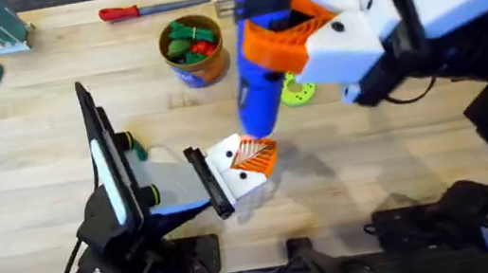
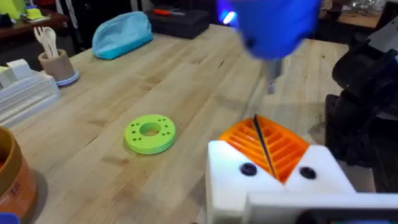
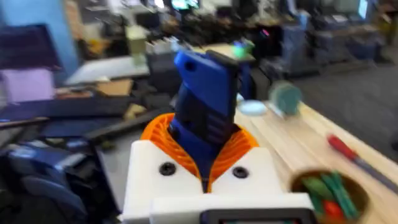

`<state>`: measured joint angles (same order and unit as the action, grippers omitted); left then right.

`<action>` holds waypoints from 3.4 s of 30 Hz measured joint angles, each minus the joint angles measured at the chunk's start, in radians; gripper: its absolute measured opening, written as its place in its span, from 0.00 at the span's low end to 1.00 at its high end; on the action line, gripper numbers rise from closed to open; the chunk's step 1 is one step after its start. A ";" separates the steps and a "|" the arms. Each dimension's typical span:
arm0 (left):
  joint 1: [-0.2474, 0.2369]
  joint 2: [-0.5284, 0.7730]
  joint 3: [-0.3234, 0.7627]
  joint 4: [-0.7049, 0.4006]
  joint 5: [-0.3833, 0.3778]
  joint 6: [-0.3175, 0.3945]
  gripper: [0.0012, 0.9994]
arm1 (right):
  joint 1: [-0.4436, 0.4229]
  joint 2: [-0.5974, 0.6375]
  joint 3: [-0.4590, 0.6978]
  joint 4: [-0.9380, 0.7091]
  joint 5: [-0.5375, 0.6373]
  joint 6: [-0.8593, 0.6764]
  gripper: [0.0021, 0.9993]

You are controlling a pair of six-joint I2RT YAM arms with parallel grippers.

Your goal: Pick up the gripper from the table and insert it into the empty holder that is missing its gripper. Then pick up a screw, insert it into the mounting hole, and use the screwdriver to tighten it. Finally, clean up the table by picking up the vegetable and placing it into the bucket.

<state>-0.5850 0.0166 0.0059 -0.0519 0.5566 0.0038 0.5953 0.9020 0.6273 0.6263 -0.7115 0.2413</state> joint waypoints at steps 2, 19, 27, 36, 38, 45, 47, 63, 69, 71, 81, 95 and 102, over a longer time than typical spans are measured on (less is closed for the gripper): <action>0.000 0.000 0.000 0.000 0.000 0.000 0.01 | -0.063 -0.001 0.000 -0.089 0.004 -0.040 0.02; 0.000 0.000 0.000 0.000 0.000 0.000 0.01 | -0.461 0.270 0.000 -0.362 0.874 -1.196 0.02; 0.000 0.000 0.000 0.000 0.000 0.000 0.01 | -0.461 0.531 0.000 -0.388 0.989 -1.527 0.02; 0.000 0.000 0.000 0.000 0.000 0.000 0.01 | -0.447 0.672 0.003 -0.380 1.017 -1.618 0.07; 0.000 0.000 0.000 0.000 0.000 0.000 0.01 | -0.434 0.672 0.006 -0.386 1.024 -1.626 0.15; 0.000 0.000 0.000 0.000 0.000 0.000 0.01 | -0.407 0.662 0.052 -0.419 1.053 -1.640 0.97; 0.000 0.000 0.000 0.000 0.000 0.001 0.01 | -0.404 0.660 0.054 -0.434 1.053 -1.640 0.99; -0.002 0.000 0.000 0.001 -0.007 0.008 0.99 | -0.399 0.585 0.033 -0.448 1.043 -1.207 0.99; -0.002 0.000 0.014 -0.033 -0.099 -0.124 0.99 | -0.399 0.452 0.032 -0.447 1.034 -0.878 0.99; -0.002 0.000 0.047 -0.104 -0.154 -0.192 0.99 | -0.399 0.408 0.032 -0.448 1.032 -0.751 0.99; -0.002 0.041 0.455 -0.560 -0.481 -0.260 0.99 | -0.399 0.268 0.032 -0.540 0.898 -0.317 0.99; -0.002 0.707 0.920 -0.954 -0.718 -0.265 0.99 | -0.399 0.253 0.186 -0.956 0.635 -0.215 0.99; 0.010 0.880 0.937 -0.963 -0.737 -0.346 0.99 | -0.399 0.251 0.239 -1.005 0.617 -0.211 0.99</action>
<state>-0.5751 0.8962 0.9424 -1.0153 -0.1803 -0.3427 0.1963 1.1530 0.8665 -0.3782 -0.0949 0.0303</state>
